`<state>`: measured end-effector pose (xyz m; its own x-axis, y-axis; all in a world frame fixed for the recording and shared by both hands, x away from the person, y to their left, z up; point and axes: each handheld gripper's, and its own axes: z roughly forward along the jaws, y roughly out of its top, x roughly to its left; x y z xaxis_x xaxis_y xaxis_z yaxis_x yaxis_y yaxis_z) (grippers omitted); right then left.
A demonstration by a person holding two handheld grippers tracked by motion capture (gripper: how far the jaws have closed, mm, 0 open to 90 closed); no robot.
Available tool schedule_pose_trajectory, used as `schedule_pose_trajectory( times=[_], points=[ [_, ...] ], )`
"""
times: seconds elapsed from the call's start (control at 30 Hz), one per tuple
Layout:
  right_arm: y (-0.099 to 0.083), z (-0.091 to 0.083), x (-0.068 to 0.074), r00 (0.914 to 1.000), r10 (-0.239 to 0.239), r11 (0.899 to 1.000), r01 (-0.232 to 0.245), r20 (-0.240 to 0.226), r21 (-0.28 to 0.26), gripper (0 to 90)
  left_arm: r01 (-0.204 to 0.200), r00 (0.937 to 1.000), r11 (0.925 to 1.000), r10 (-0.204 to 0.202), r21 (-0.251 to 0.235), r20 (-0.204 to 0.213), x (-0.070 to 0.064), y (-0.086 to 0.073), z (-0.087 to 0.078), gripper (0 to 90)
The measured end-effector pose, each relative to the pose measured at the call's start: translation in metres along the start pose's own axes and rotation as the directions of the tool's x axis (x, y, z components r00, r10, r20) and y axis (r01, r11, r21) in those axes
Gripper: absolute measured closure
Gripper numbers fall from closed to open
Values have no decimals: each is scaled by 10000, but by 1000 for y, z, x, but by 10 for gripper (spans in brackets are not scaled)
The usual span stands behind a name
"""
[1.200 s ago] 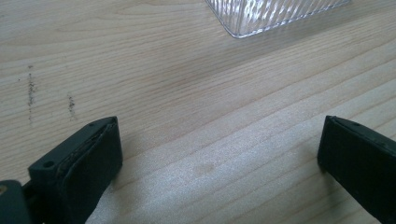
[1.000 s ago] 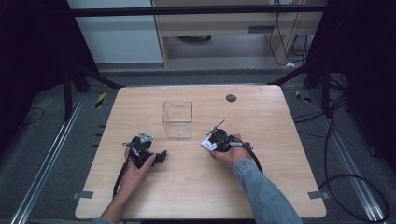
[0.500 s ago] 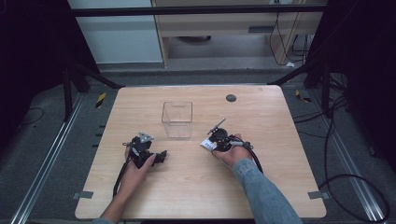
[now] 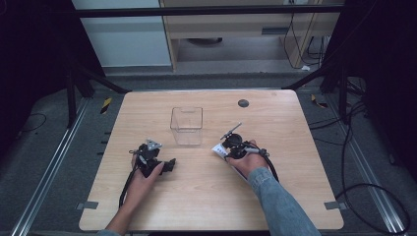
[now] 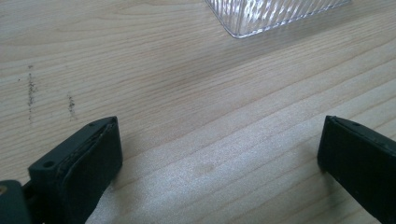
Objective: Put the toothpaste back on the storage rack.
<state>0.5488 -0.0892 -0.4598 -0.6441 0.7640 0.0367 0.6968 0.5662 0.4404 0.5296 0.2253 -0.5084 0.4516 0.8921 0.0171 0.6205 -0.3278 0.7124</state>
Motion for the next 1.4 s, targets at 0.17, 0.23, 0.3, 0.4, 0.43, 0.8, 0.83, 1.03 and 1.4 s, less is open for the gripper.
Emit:
schedule_pose_trajectory(
  times=[0.17, 0.23, 0.3, 0.4, 0.43, 0.8, 0.83, 1.03, 1.4],
  points=[
    [-1, -14, -7, 9995, 300, 9976, -301, -29, -622, 790, -6, 10000, 10000, 6, -1, 6, 0, 0, 0, 0],
    [-2, -21, -9, 9991, 419, 9951, -424, -67, -890, 791, -7, 10000, 10000, 7, -1, 5, 0, 0, 0, 0],
    [-2, -28, -11, 9990, 445, 9928, -443, -7, -1109, 791, -5, 10000, 10000, 5, 1, 6, 0, 0, 0, 0],
    [-3, -37, -14, 9985, 545, 9877, -546, -49, -1469, 790, -3, 10000, 10000, 3, -1, 6, 0, 0, 0, 0],
    [-4, -40, -15, 9985, 552, 9863, -542, 24, -1555, 790, -6, 10000, 10000, 6, 0, 5, 0, 0, 0, 0],
    [3, -69, -19, 9972, 716, 9614, -638, 195, -2677, 790, -15, 10000, 10000, 15, 1, 9, 0, 0, 0, 0],
    [4, -70, -19, 9973, 702, 9597, -617, 213, -2741, 790, -14, 10000, 10000, 14, 2, 9, 0, 0, 0, 0],
    [12, -77, -18, 9972, 690, 9500, -567, 294, -3070, 790, -21, 10000, 10000, 21, 5, 9, 0, 0, 0, 0],
    [25, -87, -15, 9973, 583, 9309, -386, 435, -3633, 794, -12, 10000, 10000, 12, 0, 8, 0, 0, 0, 0]
  ],
)
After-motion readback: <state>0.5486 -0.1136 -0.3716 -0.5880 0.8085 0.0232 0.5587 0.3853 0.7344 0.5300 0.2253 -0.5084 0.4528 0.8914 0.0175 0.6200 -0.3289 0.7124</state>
